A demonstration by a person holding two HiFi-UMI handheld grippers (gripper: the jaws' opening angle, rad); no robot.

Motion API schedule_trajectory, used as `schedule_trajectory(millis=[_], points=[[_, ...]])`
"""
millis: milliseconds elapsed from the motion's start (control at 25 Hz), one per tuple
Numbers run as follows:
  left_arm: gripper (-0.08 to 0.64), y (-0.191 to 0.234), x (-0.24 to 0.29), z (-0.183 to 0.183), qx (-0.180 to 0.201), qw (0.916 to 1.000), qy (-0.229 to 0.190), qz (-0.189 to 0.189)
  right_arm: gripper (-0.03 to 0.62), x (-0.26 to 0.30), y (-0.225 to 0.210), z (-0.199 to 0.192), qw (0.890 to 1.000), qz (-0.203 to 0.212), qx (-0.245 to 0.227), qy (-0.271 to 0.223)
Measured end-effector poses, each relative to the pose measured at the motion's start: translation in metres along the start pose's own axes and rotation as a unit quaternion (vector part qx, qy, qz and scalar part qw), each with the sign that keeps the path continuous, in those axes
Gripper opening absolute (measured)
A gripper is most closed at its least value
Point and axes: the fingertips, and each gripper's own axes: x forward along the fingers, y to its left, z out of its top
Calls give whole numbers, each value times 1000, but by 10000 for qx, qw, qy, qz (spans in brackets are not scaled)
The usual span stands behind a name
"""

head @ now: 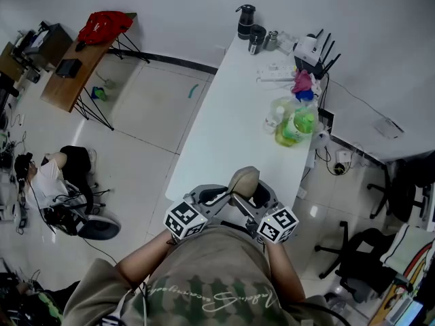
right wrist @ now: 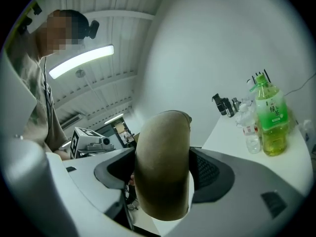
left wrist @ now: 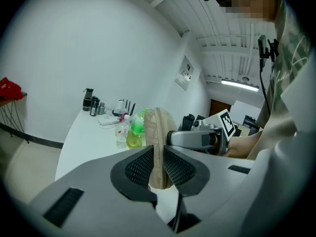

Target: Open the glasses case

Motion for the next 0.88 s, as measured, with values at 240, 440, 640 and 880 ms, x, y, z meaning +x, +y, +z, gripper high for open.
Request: schedule_trajectory(millis=[240, 440, 640, 880], points=[[60, 11, -4, 1, 3, 9998, -32, 197, 325, -3, 6, 3, 9996, 293, -12, -33], [60, 28, -9, 3, 40, 9976, -141, 680, 325, -6, 19, 8, 9968, 768, 122, -188], [60, 22, -11, 11, -28, 9991, -289, 307, 325, -16, 22, 14, 9925, 943, 517, -579], [104, 17, -9, 9, -233, 9993, -252, -134, 325, -25, 39, 18, 9809, 1745, 638, -570]])
